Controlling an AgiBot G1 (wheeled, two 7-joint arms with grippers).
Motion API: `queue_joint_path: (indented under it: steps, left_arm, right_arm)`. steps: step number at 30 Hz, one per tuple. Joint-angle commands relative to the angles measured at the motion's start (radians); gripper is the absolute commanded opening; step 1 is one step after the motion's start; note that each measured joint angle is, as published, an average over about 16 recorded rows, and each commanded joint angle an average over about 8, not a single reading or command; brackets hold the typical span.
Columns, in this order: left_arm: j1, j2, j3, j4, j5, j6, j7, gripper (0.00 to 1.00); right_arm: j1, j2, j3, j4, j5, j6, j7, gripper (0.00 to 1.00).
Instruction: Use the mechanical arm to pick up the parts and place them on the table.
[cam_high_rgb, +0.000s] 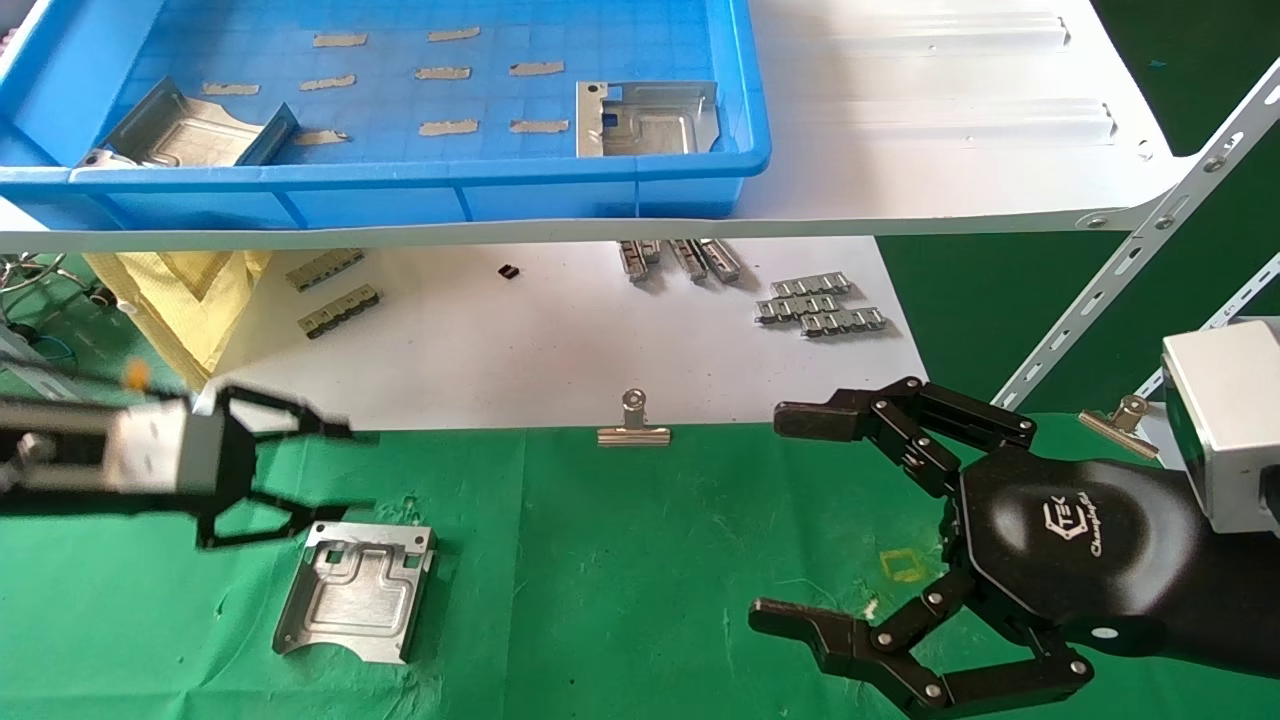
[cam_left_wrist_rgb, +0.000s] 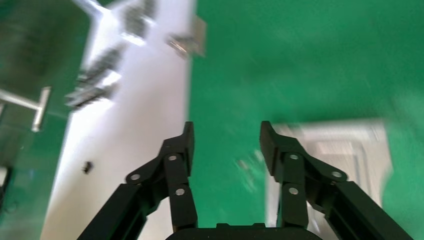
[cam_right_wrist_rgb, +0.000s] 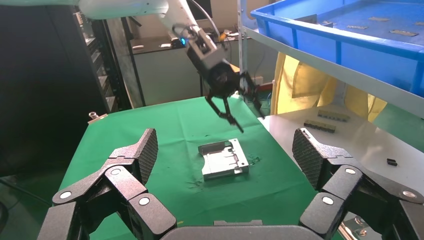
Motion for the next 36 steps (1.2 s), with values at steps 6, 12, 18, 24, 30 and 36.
queue_joint_path:
  steps: [6,12,18,24,30,36]
  left_arm:
    - [0.054,-0.055,-0.025,-0.09,-0.165,0.005,-0.207,1.0]
    - [0.077,-0.067,-0.029,-0.111,-0.216,0.005,-0.247,1.0]
    - [0.07,-0.063,-0.029,-0.105,-0.196,0.004,-0.231,1.0]
    - [0.088,-0.066,-0.052,-0.136,-0.193,0.0,-0.252,1.0]
    - [0.145,-0.08,-0.117,-0.225,-0.202,-0.01,-0.323,1.0]
    - [0.207,-0.094,-0.187,-0.323,-0.212,-0.021,-0.4,1.0]
  right_arm:
    - [0.0,0.0,0.0,0.0,0.0,0.0,0.0,1.0]
    - [0.0,0.0,0.0,0.0,0.0,0.0,0.0,1.0]
    - [0.0,0.0,0.0,0.0,0.0,0.0,0.0,1.0]
    - [0.0,0.0,0.0,0.0,0.0,0.0,0.0,1.0]
    - [0.0,0.0,0.0,0.0,0.0,0.0,0.0,1.0]
    - [0.0,0.0,0.0,0.0,0.0,0.0,0.0,1.0]
